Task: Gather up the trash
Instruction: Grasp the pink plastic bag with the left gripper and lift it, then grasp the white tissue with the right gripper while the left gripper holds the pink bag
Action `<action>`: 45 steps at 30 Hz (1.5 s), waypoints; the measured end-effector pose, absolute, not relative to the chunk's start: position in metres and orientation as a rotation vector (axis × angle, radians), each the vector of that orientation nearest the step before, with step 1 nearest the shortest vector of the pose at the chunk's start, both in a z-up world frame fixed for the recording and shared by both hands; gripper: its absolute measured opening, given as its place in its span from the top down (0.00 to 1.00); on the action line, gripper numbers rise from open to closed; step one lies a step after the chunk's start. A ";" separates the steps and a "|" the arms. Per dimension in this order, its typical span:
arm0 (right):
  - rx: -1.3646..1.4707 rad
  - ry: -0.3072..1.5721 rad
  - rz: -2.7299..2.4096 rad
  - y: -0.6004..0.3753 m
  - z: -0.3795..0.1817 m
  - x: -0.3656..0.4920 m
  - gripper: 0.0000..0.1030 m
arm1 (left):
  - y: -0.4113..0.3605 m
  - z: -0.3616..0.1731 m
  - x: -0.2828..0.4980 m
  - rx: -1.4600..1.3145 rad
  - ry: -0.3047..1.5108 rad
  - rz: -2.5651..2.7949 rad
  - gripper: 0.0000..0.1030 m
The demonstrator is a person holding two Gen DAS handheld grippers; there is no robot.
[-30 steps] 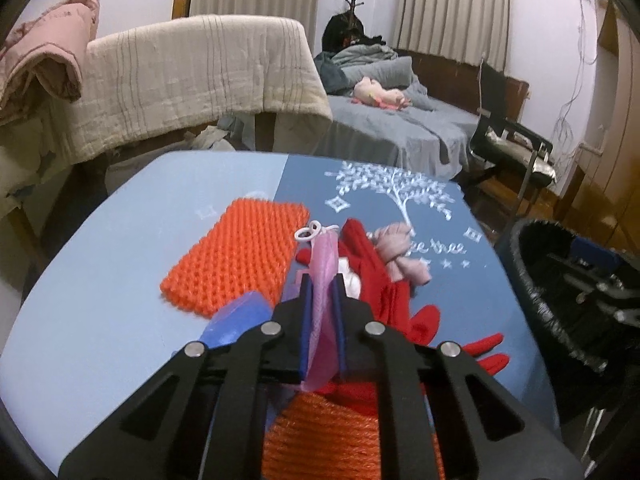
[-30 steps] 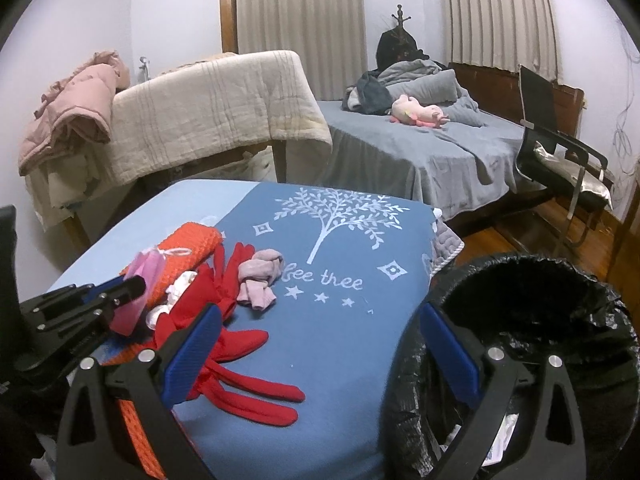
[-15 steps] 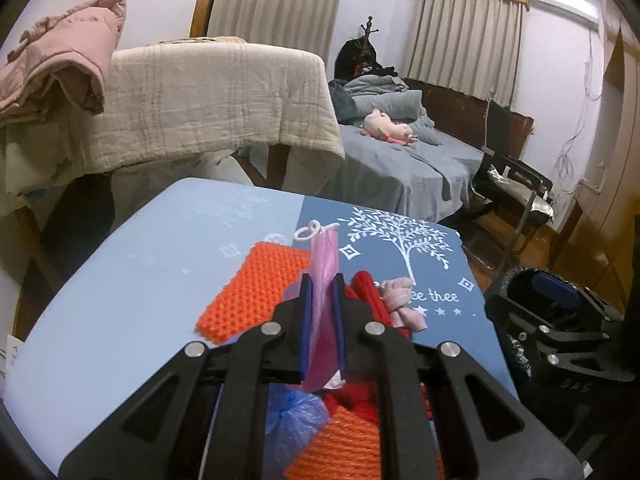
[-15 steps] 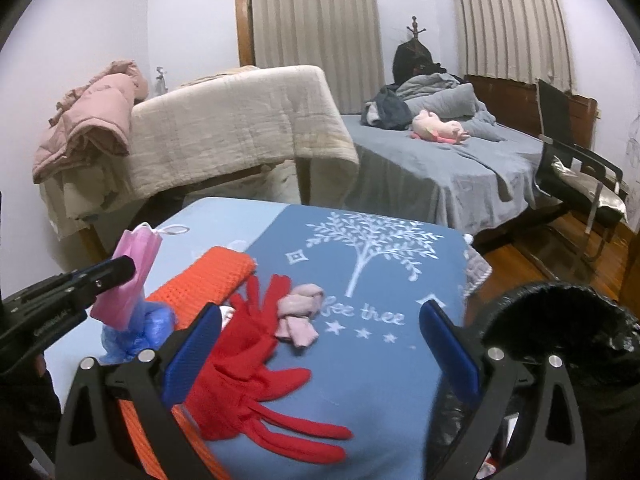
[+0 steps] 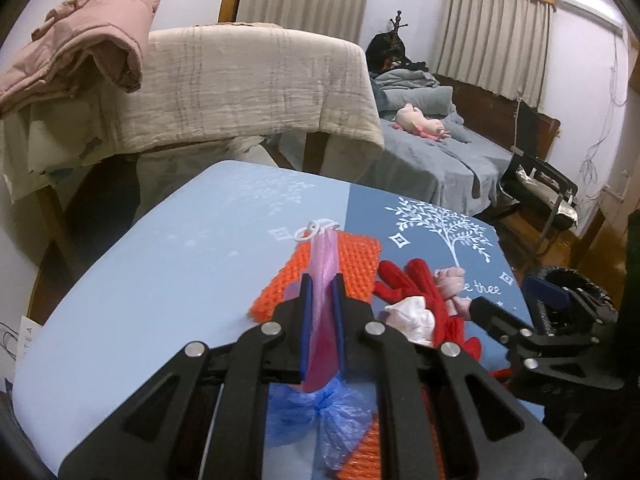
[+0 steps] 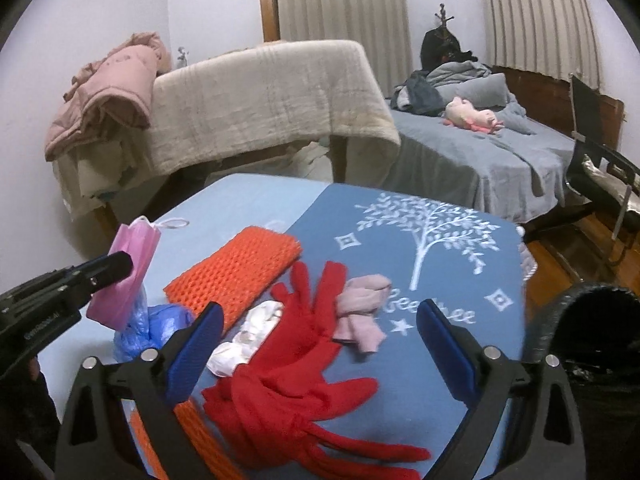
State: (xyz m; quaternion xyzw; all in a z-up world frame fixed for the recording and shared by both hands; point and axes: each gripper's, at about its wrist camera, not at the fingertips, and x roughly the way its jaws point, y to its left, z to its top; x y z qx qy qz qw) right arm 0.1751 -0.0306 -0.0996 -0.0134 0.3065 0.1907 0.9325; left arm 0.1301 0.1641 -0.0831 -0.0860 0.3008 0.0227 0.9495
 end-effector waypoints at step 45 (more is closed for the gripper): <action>-0.008 0.619 0.523 -0.039 -0.066 0.176 0.70 | 0.139 -0.054 0.124 -0.170 0.554 -0.032 0.91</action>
